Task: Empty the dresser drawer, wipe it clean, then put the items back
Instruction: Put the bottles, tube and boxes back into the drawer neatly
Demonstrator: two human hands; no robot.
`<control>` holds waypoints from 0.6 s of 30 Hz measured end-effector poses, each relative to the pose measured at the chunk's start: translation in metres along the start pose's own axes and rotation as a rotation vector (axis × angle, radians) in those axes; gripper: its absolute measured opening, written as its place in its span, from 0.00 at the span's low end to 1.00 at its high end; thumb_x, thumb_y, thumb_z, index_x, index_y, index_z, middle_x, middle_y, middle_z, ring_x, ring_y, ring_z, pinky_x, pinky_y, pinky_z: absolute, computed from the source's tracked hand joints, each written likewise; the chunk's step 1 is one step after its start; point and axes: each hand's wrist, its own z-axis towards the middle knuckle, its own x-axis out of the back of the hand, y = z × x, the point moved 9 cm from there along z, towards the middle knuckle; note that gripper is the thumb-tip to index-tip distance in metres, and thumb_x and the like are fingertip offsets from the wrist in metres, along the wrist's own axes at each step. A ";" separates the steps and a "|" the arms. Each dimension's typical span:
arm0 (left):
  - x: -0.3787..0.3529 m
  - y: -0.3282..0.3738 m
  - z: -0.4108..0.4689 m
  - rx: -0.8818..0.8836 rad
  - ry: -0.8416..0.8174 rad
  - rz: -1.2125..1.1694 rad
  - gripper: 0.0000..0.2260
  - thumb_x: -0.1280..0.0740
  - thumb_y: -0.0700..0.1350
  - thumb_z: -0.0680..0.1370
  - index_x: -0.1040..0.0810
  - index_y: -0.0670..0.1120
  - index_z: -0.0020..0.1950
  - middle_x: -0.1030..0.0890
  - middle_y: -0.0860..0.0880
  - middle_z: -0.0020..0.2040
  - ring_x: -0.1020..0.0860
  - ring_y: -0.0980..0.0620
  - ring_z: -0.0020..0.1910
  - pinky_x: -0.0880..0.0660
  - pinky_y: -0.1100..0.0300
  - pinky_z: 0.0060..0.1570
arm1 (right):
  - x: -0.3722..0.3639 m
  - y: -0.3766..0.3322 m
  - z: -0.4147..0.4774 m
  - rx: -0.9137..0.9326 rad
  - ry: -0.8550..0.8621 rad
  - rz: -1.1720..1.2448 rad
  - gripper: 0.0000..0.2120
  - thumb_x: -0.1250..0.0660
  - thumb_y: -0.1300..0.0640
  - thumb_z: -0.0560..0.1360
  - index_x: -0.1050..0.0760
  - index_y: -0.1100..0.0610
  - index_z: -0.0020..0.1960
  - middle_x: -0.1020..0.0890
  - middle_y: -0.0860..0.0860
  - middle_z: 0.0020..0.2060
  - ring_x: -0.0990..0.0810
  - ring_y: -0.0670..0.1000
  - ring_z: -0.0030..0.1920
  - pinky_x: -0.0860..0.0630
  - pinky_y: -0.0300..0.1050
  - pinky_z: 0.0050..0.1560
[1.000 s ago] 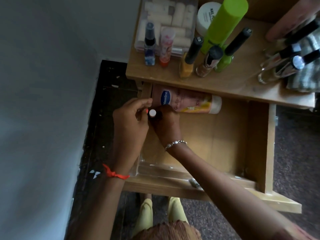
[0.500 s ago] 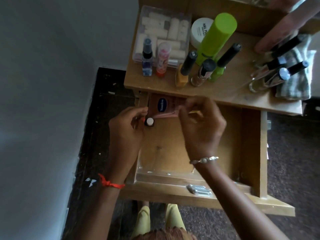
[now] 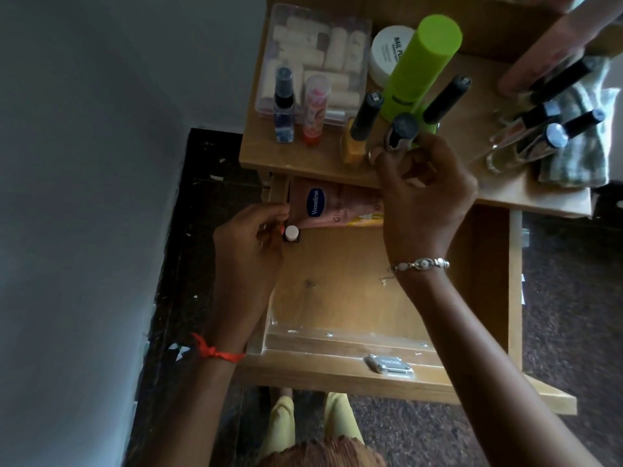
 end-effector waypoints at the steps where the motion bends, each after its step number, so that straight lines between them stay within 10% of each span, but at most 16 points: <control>1: 0.000 0.000 0.000 -0.002 0.003 -0.010 0.17 0.33 0.27 0.70 0.22 0.40 0.55 0.22 0.50 0.49 0.24 0.63 0.49 0.28 0.76 0.50 | 0.006 -0.003 -0.003 0.030 0.007 -0.019 0.11 0.27 0.59 0.66 0.22 0.62 0.46 0.21 0.55 0.33 0.24 0.49 0.31 0.27 0.37 0.31; 10: 0.000 -0.004 0.003 0.036 0.018 0.040 0.13 0.34 0.31 0.73 0.22 0.41 0.56 0.22 0.53 0.49 0.25 0.68 0.47 0.30 0.79 0.48 | -0.012 0.025 -0.077 -0.004 -0.424 -0.039 0.11 0.26 0.66 0.65 0.23 0.61 0.47 0.19 0.55 0.41 0.20 0.47 0.35 0.23 0.31 0.31; 18: 0.000 -0.005 0.002 0.029 0.020 0.052 0.13 0.34 0.31 0.73 0.22 0.41 0.56 0.21 0.52 0.49 0.24 0.64 0.48 0.28 0.78 0.49 | -0.074 0.068 -0.087 -0.119 -0.539 -0.132 0.06 0.28 0.66 0.67 0.20 0.63 0.44 0.16 0.60 0.42 0.18 0.59 0.39 0.20 0.57 0.38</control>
